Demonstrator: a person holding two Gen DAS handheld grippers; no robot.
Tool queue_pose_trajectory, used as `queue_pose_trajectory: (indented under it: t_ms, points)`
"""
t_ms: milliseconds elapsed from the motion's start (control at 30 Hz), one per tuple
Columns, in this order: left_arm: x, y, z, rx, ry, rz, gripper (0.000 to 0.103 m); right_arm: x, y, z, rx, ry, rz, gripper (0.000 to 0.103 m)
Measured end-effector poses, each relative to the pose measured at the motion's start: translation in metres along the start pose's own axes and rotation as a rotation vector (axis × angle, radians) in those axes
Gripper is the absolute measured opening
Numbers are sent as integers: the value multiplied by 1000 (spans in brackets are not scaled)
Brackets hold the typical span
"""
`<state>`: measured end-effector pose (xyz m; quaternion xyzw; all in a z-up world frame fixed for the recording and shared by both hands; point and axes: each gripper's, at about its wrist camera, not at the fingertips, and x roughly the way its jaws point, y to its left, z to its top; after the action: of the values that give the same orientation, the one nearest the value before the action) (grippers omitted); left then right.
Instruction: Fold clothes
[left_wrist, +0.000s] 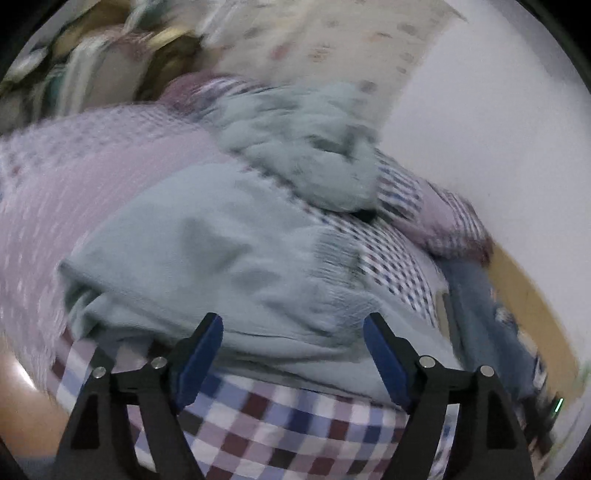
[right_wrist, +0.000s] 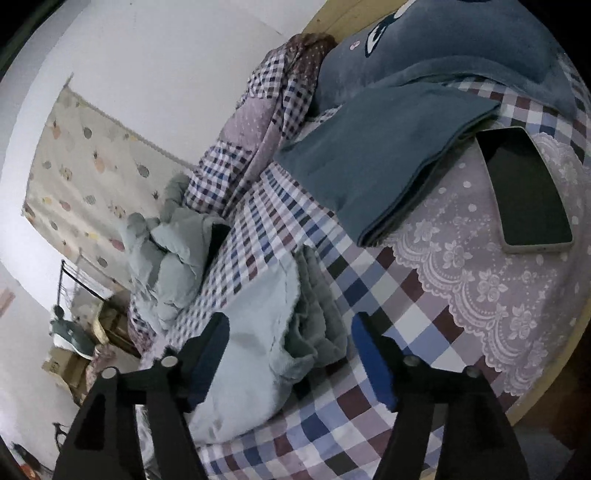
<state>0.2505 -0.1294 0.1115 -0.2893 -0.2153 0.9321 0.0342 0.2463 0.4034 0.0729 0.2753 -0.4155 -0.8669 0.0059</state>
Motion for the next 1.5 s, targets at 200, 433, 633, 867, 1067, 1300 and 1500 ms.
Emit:
queue_pose_trajectory:
  t_ms: [200, 433, 633, 867, 1067, 1300, 1500]
  points:
    - [2, -113, -25, 367, 4, -71, 85, -9, -13, 9, 59, -37, 16, 77]
    - [18, -211, -66, 655, 1, -143, 85, -36, -26, 22, 84, -147, -19, 81]
    - [38, -271, -106, 912, 2, -176, 85, -50, -34, 30, 64, -172, -40, 82]
    - [71, -314, -154, 1140, -8, -176, 85, -61, -52, 36, 78, -169, -53, 82]
    - [102, -334, -196, 1362, -37, -132, 85, -71, -70, 40, 122, -170, -52, 82]
    - [145, -349, -212, 1461, -10, -62, 51, -75, -77, 42, 130, -168, -60, 82]
    - [161, -359, -182, 1302, 40, -63, 16, -71, -76, 42, 118, -148, -49, 82]
